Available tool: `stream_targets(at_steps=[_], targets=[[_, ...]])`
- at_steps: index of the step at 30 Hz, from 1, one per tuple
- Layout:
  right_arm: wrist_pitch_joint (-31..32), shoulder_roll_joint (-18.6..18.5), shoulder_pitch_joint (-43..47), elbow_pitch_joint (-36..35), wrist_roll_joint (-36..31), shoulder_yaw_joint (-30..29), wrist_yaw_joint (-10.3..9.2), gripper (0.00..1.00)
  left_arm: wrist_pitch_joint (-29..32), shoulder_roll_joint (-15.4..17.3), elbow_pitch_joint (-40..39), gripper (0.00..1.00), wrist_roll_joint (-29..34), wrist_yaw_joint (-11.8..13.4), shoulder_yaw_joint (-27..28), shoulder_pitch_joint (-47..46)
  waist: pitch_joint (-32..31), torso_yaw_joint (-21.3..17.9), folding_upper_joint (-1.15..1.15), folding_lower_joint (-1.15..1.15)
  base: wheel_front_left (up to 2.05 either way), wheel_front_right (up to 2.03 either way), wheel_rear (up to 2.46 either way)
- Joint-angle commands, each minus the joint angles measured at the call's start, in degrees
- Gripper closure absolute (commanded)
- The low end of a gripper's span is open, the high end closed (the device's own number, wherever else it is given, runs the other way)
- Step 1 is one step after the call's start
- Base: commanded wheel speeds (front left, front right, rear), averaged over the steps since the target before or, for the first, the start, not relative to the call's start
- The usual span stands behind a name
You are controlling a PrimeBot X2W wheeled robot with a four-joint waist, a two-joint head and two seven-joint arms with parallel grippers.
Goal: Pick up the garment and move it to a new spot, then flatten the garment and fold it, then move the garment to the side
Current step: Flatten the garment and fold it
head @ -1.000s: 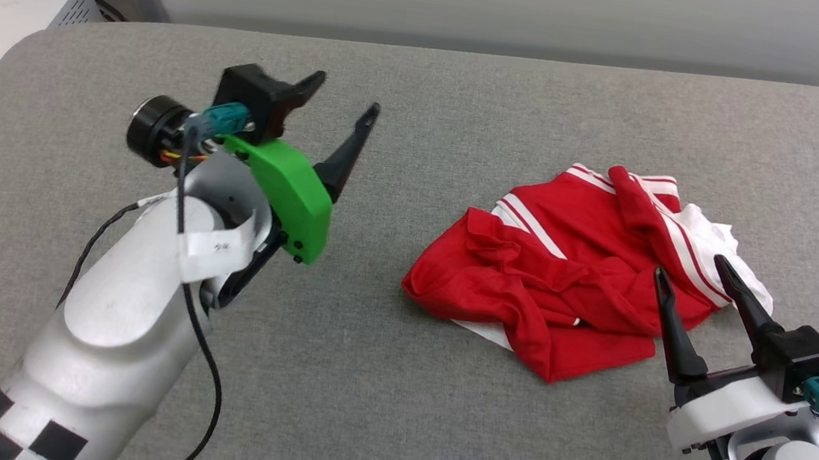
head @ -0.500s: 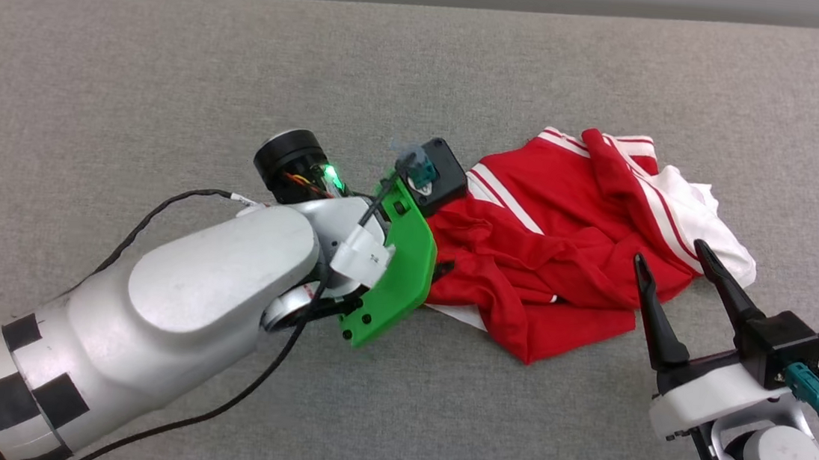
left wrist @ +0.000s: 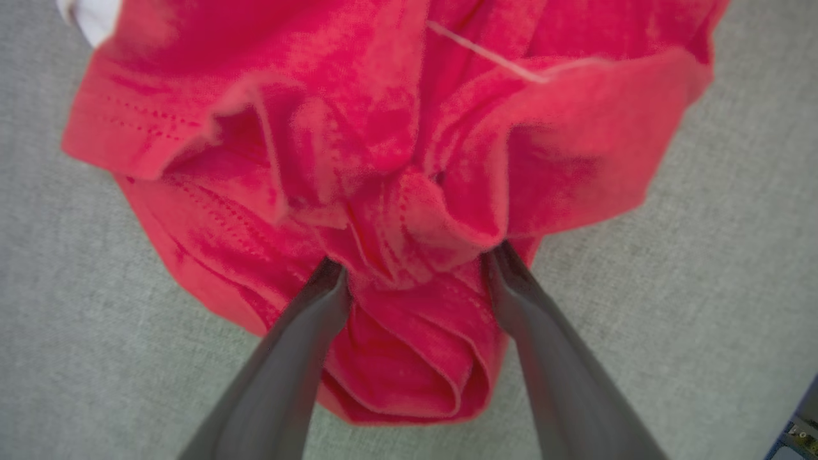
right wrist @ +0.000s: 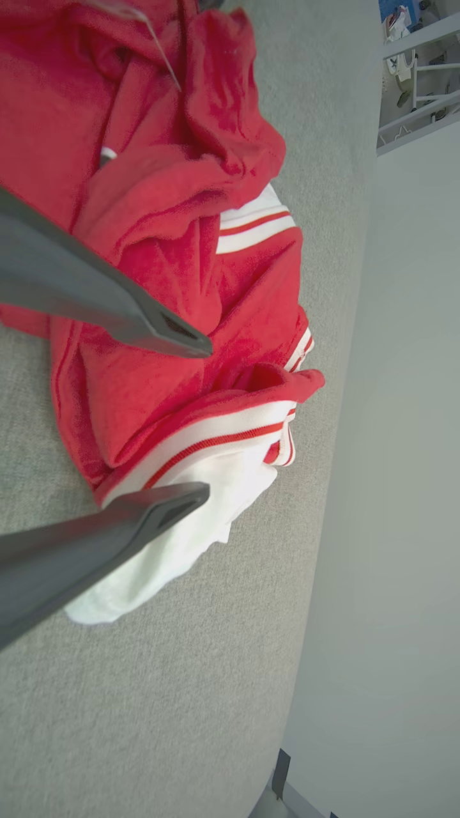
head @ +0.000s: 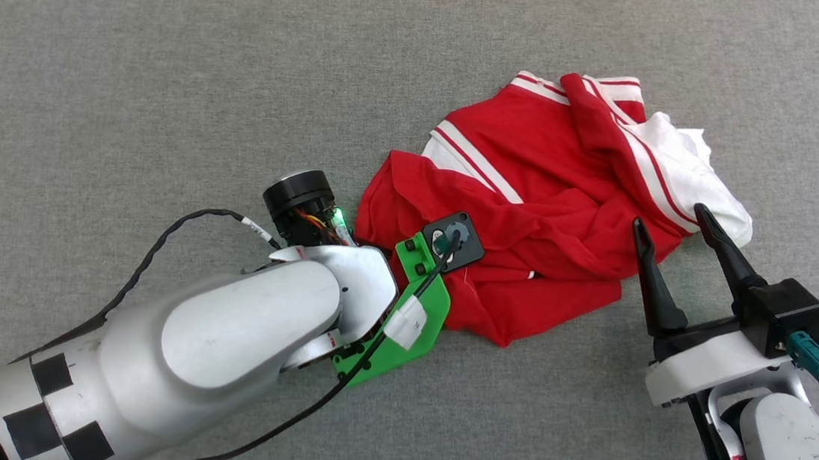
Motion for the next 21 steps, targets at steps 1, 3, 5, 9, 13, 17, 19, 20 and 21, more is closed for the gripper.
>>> stream_targets(at_steps=[1,3,5,9,13,17,19,20,21], targets=[[-0.51,0.17,-0.97,0.26,-0.51,-0.28,-0.03,0.00,1.44,0.54,1.93,0.00,0.82,-0.16,-1.85,4.37,0.84,-0.70,0.00,0.00,0.00,0.00,0.00],[-0.58,0.17,-1.09,0.46,-0.65,-0.46,-0.03,0.00,0.80,0.81,2.34,1.00,2.37,-0.16,-1.85,4.48,0.85,-0.55,0.00,0.00,0.00,0.00,0.00],[-0.63,0.19,-1.18,0.75,-0.83,-0.68,-0.03,0.00,0.36,0.76,2.69,1.00,3.30,-0.16,-1.85,4.71,0.56,-0.17,0.00,0.00,0.00,0.00,0.00],[-0.70,0.10,-1.06,1.31,-1.19,-0.92,-0.03,0.00,-3.98,-0.17,4.19,1.00,2.93,-0.16,-1.85,3.61,-0.78,1.15,0.00,0.00,0.00,0.00,0.00],[-0.77,-0.09,-0.17,2.00,-1.39,-1.51,-0.03,0.00,-10.09,-0.84,5.38,1.00,1.47,-0.16,-1.85,1.90,-3.25,2.90,0.00,0.00,0.00,0.00,0.00],[-0.82,-0.09,1.52,2.26,-1.48,-2.13,-0.03,0.00,-16.53,1.34,5.97,1.00,-1.17,-0.16,-1.85,-0.06,-6.10,4.62,0.00,0.00,0.00,0.00,0.00],[-0.83,-0.10,2.37,2.31,-1.42,-2.41,-0.03,0.00,-18.99,3.67,6.27,1.00,-2.03,-0.16,-1.81,-1.01,-7.25,5.32,0.00,0.00,0.00,0.00,0.00],[-0.84,-0.05,2.81,2.29,-1.40,-2.62,-0.03,0.00,-20.09,5.01,6.30,1.00,-2.55,-0.16,-1.52,-1.22,-7.81,5.69,0.00,0.00,0.00,0.00,0.00],[-0.85,-0.02,3.15,2.27,-1.39,-2.79,-0.03,0.00,-20.94,6.09,6.33,1.00,-2.96,-0.16,-1.08,-1.23,-8.18,5.95,0.00,0.00,0.00,0.00,0.00]])
